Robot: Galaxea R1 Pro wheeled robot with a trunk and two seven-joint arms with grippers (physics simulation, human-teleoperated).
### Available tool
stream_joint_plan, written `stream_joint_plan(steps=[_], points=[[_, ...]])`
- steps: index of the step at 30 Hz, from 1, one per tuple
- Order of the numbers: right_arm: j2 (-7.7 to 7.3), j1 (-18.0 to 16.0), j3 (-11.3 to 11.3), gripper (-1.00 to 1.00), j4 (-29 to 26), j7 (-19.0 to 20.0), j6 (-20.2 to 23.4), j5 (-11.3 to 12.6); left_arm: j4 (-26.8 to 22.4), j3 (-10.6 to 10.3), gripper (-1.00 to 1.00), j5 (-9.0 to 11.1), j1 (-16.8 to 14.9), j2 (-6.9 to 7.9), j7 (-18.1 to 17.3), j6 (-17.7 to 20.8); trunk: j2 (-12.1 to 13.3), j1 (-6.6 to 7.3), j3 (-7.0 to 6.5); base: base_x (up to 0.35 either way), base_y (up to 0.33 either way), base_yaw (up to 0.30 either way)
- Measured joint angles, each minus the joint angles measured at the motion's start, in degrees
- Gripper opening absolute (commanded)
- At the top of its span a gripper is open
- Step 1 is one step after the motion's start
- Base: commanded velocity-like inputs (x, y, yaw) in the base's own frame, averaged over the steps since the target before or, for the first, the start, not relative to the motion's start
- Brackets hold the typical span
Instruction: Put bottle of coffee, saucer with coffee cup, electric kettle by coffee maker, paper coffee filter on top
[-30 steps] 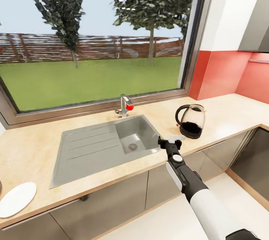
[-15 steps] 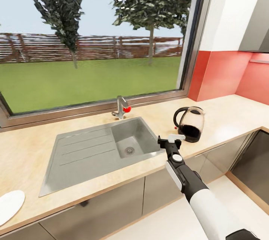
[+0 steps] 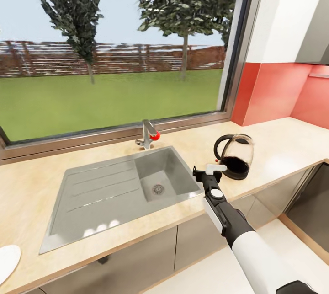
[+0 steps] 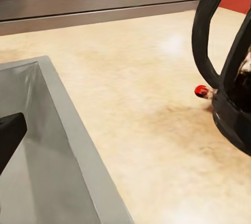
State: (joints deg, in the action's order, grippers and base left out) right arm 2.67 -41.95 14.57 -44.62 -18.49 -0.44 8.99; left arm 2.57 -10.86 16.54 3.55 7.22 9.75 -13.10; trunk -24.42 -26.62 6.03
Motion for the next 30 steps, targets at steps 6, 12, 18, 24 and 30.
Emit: stream_joint_plan(steps=[6,12,18,24,30], points=[[-0.05,0.0,0.0,1.0,0.0,-0.1,0.0,0.0,0.0,-0.1,1.0,0.0,0.1,0.0,0.0,0.0,0.0,0.0,0.0,0.222,0.0,0.0],[-0.07,0.0,-0.1,1.0,-0.1,-0.1,0.0,0.0,0.0,0.0,1.0,0.0,0.2,0.0,-0.1,0.1,0.0,0.0,0.0,0.121,-0.12,0.0],[-0.15,0.0,-0.2,1.0,-0.1,-0.2,0.0,0.0,0.1,0.0,1.0,0.0,0.4,0.0,0.0,0.8,0.0,-0.01,0.0,0.049,-0.063,0.0],[-0.16,0.0,-0.3,1.0,-0.1,-0.2,0.0,0.0,0.0,0.0,1.0,0.0,0.5,0.0,0.2,3.7,0.0,0.0,0.0,0.091,-0.091,0.0],[-0.16,0.0,-0.1,1.0,0.0,-0.2,0.0,0.0,0.0,0.0,1.0,0.0,0.5,0.0,0.3,4.4,0.0,0.0,0.0,0.042,-0.004,0.0]])
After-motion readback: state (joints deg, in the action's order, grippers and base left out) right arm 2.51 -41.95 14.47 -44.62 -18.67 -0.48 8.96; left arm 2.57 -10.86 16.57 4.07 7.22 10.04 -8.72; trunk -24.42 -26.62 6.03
